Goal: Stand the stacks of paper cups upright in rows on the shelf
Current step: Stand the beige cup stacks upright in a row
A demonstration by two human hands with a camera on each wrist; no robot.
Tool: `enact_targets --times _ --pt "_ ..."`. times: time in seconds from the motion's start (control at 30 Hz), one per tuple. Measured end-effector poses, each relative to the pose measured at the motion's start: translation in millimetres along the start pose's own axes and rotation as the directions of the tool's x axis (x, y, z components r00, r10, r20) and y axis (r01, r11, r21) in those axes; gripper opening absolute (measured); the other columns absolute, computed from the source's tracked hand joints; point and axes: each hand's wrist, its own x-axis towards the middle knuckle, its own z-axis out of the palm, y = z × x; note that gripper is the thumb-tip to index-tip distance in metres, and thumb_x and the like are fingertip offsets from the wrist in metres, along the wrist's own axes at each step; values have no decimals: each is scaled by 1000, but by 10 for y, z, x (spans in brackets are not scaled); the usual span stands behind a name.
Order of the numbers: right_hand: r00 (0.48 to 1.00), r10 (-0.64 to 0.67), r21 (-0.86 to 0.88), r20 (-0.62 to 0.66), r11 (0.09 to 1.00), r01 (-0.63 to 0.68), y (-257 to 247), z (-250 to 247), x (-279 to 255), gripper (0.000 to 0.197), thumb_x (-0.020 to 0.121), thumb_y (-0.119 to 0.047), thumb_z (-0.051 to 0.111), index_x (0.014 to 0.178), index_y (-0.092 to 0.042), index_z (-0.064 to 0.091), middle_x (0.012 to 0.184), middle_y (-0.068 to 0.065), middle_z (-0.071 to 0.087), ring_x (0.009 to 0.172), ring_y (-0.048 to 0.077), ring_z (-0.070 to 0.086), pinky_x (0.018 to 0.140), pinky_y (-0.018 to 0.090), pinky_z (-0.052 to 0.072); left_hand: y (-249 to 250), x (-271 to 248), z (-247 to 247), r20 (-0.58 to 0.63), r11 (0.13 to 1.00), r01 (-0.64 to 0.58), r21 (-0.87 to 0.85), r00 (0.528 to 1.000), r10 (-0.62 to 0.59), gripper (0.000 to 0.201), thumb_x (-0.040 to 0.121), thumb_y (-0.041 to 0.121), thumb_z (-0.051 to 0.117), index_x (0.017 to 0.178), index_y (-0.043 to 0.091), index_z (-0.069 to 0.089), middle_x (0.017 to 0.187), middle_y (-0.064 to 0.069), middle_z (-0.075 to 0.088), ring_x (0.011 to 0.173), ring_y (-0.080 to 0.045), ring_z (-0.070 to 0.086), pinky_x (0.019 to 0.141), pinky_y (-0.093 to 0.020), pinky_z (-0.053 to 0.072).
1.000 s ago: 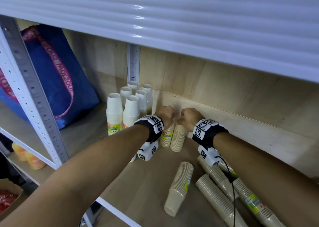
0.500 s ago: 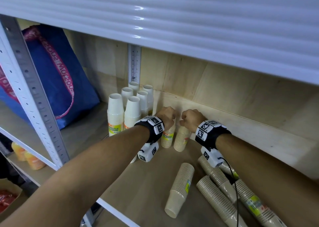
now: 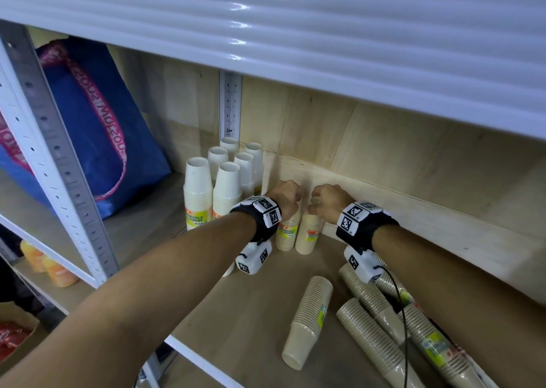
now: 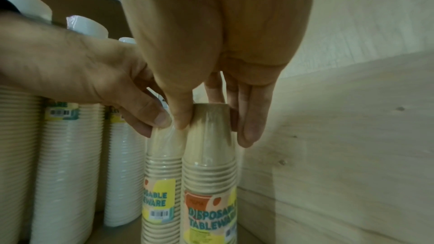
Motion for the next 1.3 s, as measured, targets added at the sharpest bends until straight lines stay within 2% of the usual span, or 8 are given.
enact_targets --times 0.1,0.2,0.3,0.4,0.7,0.97,1.07,1.3 --pt "1000 -23 -2 12 1000 23 18 -12 -12 58 79 -32 75 130 -13 55 119 2 63 107 21 60 75 24 40 -2 12 0 12 1000 2 -4 1000 -2 27 87 -3 52 107 7 66 108 -6 67 100 -25 63 85 -35 56" --pt "998 -23 38 61 999 21 47 -33 -12 54 81 -18 73 131 -15 54 129 2 61 115 19 58 79 22 39 3 22 3 16 1000 11 2 1000 -11 21 87 -3 51 98 8 64 102 -4 66 96 -24 63 79 -32 54" --pt "999 -11 22 52 1000 10 60 -23 5 39 84 -19 70 120 -11 59 116 5 63 102 21 59 76 24 39 -5 32 12 14 1000 15 6 1000 -15 23 86 -3 52 101 9 66 104 -4 66 98 -24 63 82 -34 55" --pt "999 34 44 9 998 -34 70 15 18 33 84 -26 72 111 -11 61 94 -6 57 90 17 58 73 24 38 -5 24 6 20 999 7 40 1000 -8 16 86 -2 52 94 6 64 98 -5 65 96 -26 63 74 -31 53" --pt "995 84 11 -48 996 -84 152 27 -183 66 78 -37 76 134 -16 47 124 8 58 110 26 58 86 32 47 81 -35 -77 75 996 13 85 997 -19 37 90 -2 50 122 10 63 124 -7 61 112 -26 58 86 -30 51" --pt "985 167 -84 -35 982 -169 344 -202 -688 57 81 -38 74 130 -17 53 127 7 58 113 25 56 87 30 45 304 -256 -211 8 989 -72 132 997 71 34 93 9 52 125 10 62 129 -11 60 117 -28 56 92 -31 49" --pt "978 208 -111 -4 972 -207 400 -197 -940 58 80 -38 75 130 -18 53 128 7 57 113 25 56 88 29 45 336 -368 -151 12 993 -82 88 997 81 42 89 19 59 131 21 58 136 -5 55 124 -25 52 97 -30 45" --pt "969 229 -160 88 964 -213 504 3 -1559 50 80 -38 73 121 -15 58 119 6 60 104 27 61 78 29 48 404 -762 195 210 995 -84 57 975 70 46 85 41 67 129 28 58 131 -4 58 114 -24 57 92 -30 48"
